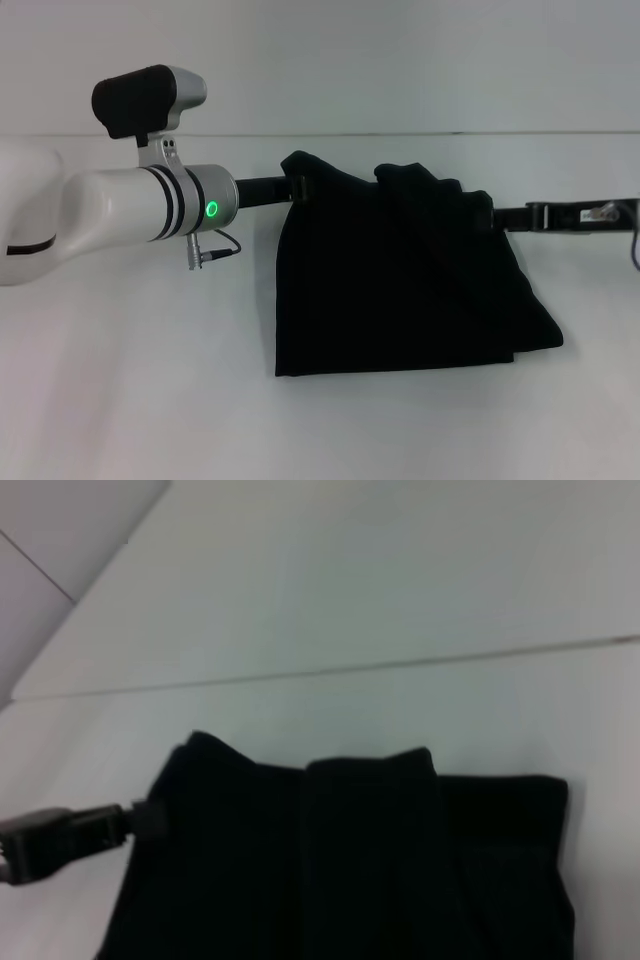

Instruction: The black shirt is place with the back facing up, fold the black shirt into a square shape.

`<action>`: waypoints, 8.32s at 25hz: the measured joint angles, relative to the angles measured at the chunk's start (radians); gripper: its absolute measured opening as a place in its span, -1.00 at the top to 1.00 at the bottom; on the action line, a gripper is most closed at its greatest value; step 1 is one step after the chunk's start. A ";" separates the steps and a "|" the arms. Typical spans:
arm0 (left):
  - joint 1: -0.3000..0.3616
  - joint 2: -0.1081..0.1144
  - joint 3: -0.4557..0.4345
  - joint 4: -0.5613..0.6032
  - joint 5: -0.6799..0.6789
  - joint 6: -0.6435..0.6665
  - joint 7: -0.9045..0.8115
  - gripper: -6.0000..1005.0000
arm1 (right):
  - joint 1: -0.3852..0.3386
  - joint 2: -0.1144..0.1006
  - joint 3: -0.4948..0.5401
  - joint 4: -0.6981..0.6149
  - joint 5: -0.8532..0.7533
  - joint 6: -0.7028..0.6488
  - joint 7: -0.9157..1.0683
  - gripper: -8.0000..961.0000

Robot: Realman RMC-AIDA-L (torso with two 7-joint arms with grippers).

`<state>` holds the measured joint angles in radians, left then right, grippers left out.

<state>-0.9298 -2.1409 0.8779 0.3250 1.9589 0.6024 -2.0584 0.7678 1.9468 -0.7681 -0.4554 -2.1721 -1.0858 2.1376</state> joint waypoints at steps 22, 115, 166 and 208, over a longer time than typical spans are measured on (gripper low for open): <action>0.006 0.003 0.000 0.005 0.008 0.006 0.004 0.88 | 0.019 0.044 -0.048 0.041 0.000 0.123 -0.011 -0.22; 0.044 0.028 0.001 0.079 0.075 -0.010 -0.129 -0.07 | -0.157 0.008 0.159 -0.162 0.087 -0.038 -0.104 -0.44; 0.235 0.001 -0.039 0.344 0.008 0.761 0.356 -0.65 | 0.042 0.028 0.033 0.120 0.070 0.296 -0.064 -0.41; 0.234 0.015 -0.063 0.345 0.061 0.722 0.348 -0.66 | 0.026 0.100 0.051 0.081 0.105 0.389 -0.067 0.95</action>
<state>-0.6960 -2.1257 0.8146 0.6704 2.0203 1.3243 -1.7100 0.7934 2.0470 -0.7167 -0.3740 -2.0676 -0.6973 2.0708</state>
